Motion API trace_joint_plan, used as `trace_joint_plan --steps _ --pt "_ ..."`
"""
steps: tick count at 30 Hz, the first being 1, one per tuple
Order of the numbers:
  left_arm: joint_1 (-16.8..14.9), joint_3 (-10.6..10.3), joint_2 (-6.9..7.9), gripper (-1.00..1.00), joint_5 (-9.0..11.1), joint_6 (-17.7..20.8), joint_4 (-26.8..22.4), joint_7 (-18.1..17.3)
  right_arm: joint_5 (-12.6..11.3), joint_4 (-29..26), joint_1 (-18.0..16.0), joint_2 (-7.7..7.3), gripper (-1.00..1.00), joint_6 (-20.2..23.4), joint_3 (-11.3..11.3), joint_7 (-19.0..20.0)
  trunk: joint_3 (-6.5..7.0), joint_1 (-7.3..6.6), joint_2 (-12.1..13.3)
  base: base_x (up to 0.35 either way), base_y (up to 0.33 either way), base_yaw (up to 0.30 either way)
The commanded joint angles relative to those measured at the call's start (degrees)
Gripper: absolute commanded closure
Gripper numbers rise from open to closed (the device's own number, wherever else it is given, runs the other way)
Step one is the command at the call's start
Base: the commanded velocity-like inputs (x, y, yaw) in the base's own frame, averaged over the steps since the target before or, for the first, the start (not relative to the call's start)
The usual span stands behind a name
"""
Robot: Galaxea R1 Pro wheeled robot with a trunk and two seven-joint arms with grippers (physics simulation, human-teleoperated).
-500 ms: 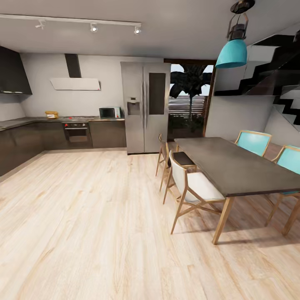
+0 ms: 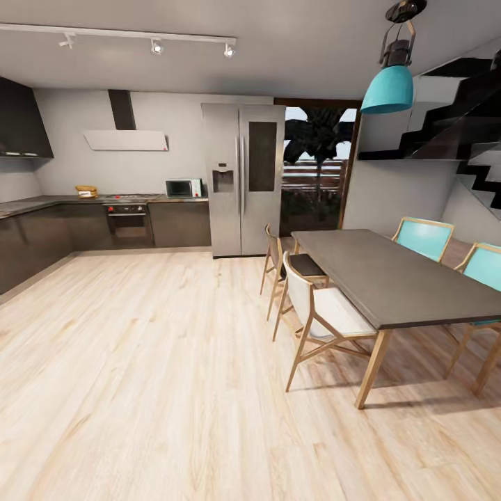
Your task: In the kitchen, take the popcorn bag from the countertop, put it into the microwave, and heat it until the popcorn is cooked so the cooked popcorn ends up inside the bag.
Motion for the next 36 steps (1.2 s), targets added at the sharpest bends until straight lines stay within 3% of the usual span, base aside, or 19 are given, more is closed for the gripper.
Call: trace_joint_plan --steps 1,8,9,16,36 --pt "-0.02 0.02 -0.01 -1.00 0.01 -0.01 -0.01 0.00 -0.02 -0.09 0.03 -0.01 -1.00 -0.42 0.00 0.03 -0.05 0.01 -0.02 0.177 0.150 0.000" --pt "-0.02 0.03 -0.01 -1.00 0.01 -0.01 -0.01 -0.07 -0.02 -0.09 0.03 -0.01 -1.00 -2.67 -0.03 0.02 -0.05 0.01 -0.02 0.232 0.198 0.000" --pt "-0.02 0.04 -0.01 -1.00 0.01 -0.01 -0.01 -0.06 -0.02 -0.09 0.03 -0.01 -1.00 -13.09 0.00 0.02 -0.05 0.01 -0.02 0.241 0.207 0.000" --pt "-0.02 0.08 -0.01 -1.00 0.01 -0.01 -0.01 -0.05 -0.02 -0.09 0.03 -0.01 -1.00 -13.13 -0.07 -0.03 -0.08 0.01 -0.02 0.242 0.207 0.051" --pt "-0.02 0.11 0.20 -1.00 0.07 -0.07 -0.01 0.00 -0.02 -0.08 0.03 -0.01 -1.00 -13.12 -0.09 0.02 -0.11 0.01 -0.02 0.246 0.207 0.268"
